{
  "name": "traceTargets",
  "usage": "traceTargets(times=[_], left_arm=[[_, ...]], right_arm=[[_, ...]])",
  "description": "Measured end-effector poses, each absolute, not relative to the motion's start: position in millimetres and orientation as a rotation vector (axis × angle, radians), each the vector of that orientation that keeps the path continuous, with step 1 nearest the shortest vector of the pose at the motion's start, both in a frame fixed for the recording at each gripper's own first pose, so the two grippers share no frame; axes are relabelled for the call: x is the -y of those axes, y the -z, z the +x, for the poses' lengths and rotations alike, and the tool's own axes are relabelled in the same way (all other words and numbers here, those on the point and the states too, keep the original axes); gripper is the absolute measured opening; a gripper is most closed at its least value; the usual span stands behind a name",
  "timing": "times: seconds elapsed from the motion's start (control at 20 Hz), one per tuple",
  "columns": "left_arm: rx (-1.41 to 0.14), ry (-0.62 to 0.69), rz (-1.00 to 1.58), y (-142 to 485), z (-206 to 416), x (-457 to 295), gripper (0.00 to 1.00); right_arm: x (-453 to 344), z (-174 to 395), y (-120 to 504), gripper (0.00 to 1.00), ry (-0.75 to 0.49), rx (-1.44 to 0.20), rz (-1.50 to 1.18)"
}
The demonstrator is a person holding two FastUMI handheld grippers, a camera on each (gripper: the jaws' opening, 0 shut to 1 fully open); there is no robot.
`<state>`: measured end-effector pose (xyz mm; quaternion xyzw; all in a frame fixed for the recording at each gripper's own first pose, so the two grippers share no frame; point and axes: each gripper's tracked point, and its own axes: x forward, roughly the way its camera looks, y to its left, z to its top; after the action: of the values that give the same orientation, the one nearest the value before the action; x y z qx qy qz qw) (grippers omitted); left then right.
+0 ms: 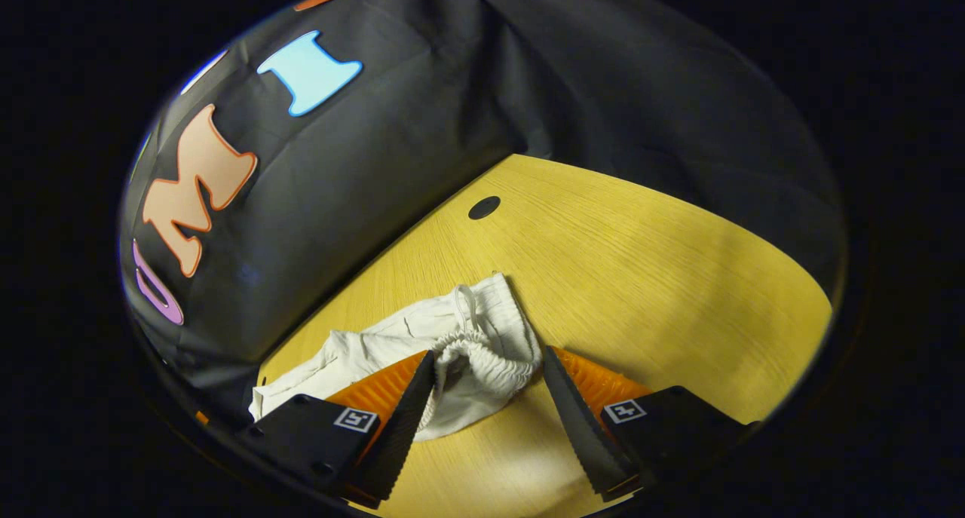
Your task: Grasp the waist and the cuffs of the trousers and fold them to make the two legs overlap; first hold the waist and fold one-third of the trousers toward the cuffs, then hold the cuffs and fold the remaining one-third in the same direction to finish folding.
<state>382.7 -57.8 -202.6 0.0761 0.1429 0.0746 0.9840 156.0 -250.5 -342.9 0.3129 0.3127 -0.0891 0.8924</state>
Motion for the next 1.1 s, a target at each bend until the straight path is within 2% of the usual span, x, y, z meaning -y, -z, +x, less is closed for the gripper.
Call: traceTargets(times=[0.05,0.15,0.25,0.3,0.35,0.55,0.6,0.65,0.85,1.1], left_arm=[[-0.283,-0.151,0.152,202,384,60,0.95],[-0.277,-0.152,0.151,201,384,64,0.95],[-0.269,-0.145,0.153,198,385,69,0.95],[-0.266,-0.141,0.153,197,386,71,0.95],[-0.260,-0.136,0.153,196,388,72,0.95],[-0.251,-0.122,0.148,194,391,74,0.95],[-0.248,-0.119,0.144,194,391,73,0.95],[-0.245,-0.113,0.139,194,391,72,0.95],[-0.237,-0.083,0.105,195,391,67,0.95],[-0.265,-0.020,0.064,206,391,55,0.95]], right_arm=[[249,158,346,0.93,0.191,-0.655,0.655],[254,155,351,0.74,0.203,-0.659,0.653],[254,156,352,0.68,0.203,-0.660,0.679],[254,159,349,0.51,0.207,-0.651,0.697],[253,162,346,0.41,0.209,-0.646,0.710],[253,159,335,0.17,0.220,-0.623,0.682],[249,161,327,0.21,0.214,-0.600,0.678],[247,163,317,0.16,0.212,-0.572,0.672],[222,169,270,0.16,0.186,-0.486,0.638],[139,184,200,0.15,0.082,-0.400,0.502]])
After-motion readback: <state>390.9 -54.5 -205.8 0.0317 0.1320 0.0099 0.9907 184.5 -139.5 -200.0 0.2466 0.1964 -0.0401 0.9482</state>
